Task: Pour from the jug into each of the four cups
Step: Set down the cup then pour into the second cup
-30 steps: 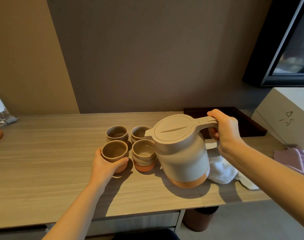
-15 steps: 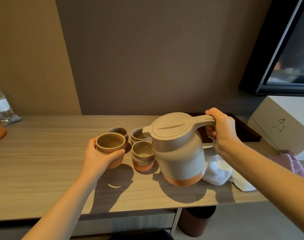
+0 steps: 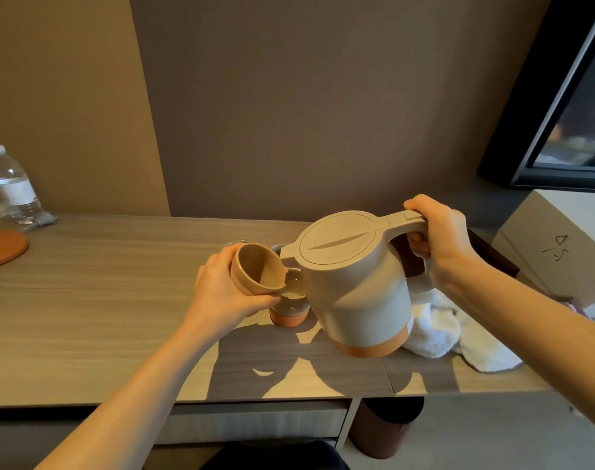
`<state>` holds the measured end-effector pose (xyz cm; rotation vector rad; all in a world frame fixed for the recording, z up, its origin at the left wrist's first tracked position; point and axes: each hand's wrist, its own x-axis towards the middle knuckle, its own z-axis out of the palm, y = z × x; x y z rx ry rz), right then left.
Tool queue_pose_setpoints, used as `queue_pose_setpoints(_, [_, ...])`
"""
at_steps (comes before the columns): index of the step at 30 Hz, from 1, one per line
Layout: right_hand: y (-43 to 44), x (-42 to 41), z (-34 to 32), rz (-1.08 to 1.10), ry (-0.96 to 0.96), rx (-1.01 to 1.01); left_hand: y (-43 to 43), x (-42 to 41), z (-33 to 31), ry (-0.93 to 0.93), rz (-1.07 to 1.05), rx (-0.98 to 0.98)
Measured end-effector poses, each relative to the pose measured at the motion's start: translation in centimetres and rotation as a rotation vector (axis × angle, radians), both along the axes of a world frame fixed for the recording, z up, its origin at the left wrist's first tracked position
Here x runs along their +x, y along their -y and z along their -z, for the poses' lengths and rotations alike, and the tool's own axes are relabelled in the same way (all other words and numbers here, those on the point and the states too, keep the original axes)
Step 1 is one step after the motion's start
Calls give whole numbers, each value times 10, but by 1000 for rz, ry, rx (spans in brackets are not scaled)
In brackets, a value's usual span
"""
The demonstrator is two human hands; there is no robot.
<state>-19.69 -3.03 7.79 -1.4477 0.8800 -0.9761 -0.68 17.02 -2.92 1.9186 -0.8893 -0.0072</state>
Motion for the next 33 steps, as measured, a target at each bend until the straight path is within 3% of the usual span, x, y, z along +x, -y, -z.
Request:
queue_pose_setpoints(12, [-9, 3, 0, -37, -82, -49, 4, -7, -6, 131, 22, 138])
queue_pose_setpoints(33, [-17, 10, 2, -92, -170, -147, -1, -14, 0, 88, 35, 132])
